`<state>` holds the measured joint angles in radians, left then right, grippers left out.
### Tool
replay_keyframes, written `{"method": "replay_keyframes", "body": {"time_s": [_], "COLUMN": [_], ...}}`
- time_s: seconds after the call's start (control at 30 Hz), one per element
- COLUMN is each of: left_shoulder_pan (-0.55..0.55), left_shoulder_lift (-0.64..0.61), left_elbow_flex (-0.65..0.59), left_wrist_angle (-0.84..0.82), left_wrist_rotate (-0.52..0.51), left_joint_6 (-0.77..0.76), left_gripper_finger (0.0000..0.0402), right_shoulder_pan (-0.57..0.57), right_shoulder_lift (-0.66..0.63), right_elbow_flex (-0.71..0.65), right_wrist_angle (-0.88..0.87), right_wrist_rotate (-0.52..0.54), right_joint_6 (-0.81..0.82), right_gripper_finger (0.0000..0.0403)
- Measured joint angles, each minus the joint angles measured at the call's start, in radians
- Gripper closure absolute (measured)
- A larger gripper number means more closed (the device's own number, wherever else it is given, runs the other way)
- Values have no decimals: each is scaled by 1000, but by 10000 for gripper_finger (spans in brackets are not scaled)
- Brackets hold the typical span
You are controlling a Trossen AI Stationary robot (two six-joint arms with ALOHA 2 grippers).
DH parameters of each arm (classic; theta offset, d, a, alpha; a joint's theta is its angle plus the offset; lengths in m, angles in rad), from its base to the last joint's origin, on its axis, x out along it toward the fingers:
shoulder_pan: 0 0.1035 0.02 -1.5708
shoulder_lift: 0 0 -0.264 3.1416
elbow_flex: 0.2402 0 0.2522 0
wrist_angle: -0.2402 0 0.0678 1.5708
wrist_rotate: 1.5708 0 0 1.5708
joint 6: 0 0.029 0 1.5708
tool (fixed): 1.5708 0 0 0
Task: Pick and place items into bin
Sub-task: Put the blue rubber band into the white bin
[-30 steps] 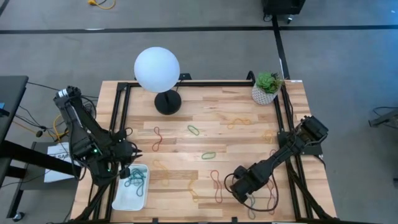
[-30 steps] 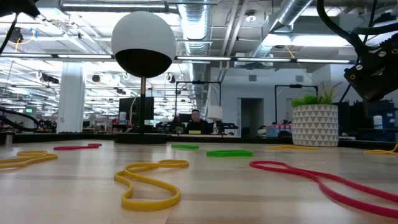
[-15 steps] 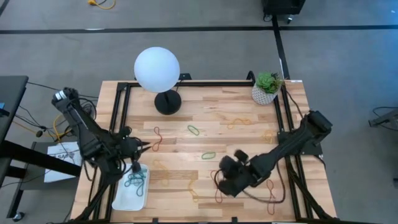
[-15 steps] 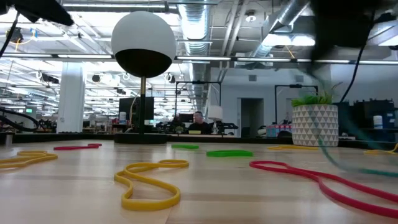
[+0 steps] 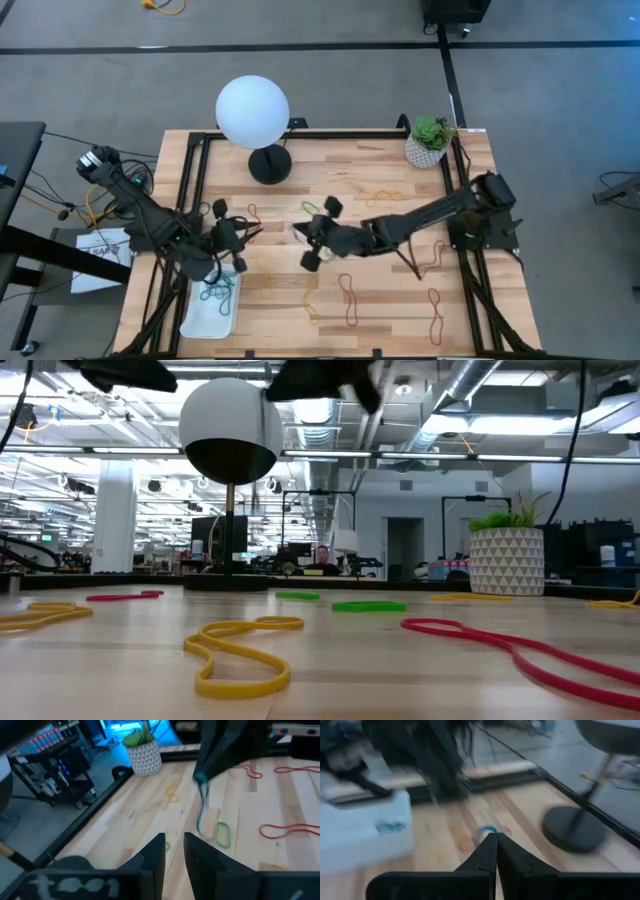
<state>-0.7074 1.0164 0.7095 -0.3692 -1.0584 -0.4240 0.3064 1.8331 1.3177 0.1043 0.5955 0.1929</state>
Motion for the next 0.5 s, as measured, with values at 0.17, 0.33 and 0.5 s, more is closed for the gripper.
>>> {"method": "replay_keyframes", "body": {"time_s": [0.17,0.33,0.5], "left_shoulder_pan": [57,127,187], "left_shoulder_lift": [0,0,0], "left_elbow_flex": [-38,-45,-45], "left_wrist_angle": [129,141,144], "left_wrist_rotate": [14,72,156], "left_joint_6": [100,97,96], "left_gripper_finger": [340,340,340], "right_shoulder_pan": [-65,-112,-138], "right_shoulder_lift": [68,118,137], "right_elbow_flex": [-2,-2,-2], "right_wrist_angle": [112,221,338], "right_wrist_rotate": [-89,-175,-207], "right_joint_6": [-10,-25,-66], "right_gripper_finger": [403,403,403]}}
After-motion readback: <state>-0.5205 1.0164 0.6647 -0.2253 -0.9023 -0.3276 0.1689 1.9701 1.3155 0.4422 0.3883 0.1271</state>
